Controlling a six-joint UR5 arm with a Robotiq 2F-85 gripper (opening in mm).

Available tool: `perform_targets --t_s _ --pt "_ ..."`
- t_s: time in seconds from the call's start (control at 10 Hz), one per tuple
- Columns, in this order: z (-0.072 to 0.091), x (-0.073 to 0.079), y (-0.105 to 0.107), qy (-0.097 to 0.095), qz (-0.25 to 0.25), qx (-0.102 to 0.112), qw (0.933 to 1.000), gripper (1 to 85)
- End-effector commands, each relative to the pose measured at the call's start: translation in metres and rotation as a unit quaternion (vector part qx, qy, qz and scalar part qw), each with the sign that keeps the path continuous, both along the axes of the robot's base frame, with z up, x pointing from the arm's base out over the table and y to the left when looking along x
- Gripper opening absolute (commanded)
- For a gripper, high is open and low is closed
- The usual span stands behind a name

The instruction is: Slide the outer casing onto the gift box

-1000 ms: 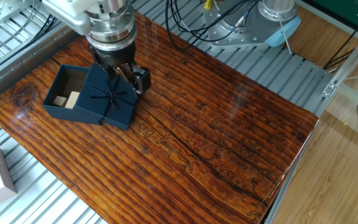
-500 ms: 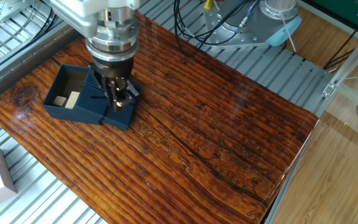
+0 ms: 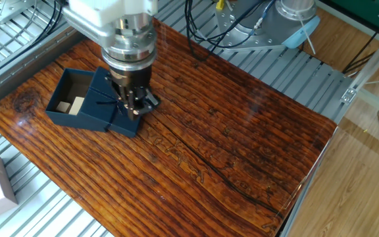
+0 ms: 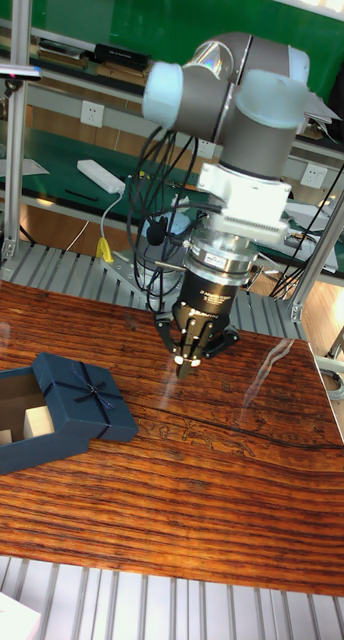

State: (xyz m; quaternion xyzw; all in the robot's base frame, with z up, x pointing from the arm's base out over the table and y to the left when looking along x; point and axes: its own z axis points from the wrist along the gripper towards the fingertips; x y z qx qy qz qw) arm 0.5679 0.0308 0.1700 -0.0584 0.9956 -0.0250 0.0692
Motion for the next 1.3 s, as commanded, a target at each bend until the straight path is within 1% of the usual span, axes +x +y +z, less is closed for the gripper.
perform_targets --t_s 0.0,0.1,0.2,0.3,0.4,0.5,0.6,0.7,0.8,0.9,1.1,1.2 --pt "-0.010 -0.020 -0.011 0.020 0.105 -0.068 0.9919 1.3" --pt "-0.012 -0.021 -0.007 0.013 0.132 -0.075 0.9883 1.3" --pt "-0.014 -0.024 -0.010 0.010 0.161 -0.091 0.9828 1.3" --pt "-0.020 -0.030 -0.010 0.010 0.187 -0.094 0.9779 1.3" --pt "-0.033 -0.038 -0.015 0.011 0.219 -0.097 0.9707 1.3" --pt "-0.048 -0.045 -0.014 0.002 0.232 -0.078 0.9695 1.3" --pt "-0.063 -0.057 -0.003 -0.009 0.215 -0.029 0.9761 1.3" --pt "-0.065 -0.068 -0.008 -0.004 0.214 -0.016 0.9768 1.3" --pt "-0.061 -0.072 -0.016 -0.006 0.212 -0.019 0.9770 1.3" --pt "-0.059 -0.068 -0.025 -0.009 0.212 -0.035 0.9765 1.3" --pt "-0.061 -0.070 -0.025 -0.007 0.206 -0.035 0.9780 1.3" --pt "-0.061 -0.069 -0.025 -0.009 0.206 -0.035 0.9779 1.3"
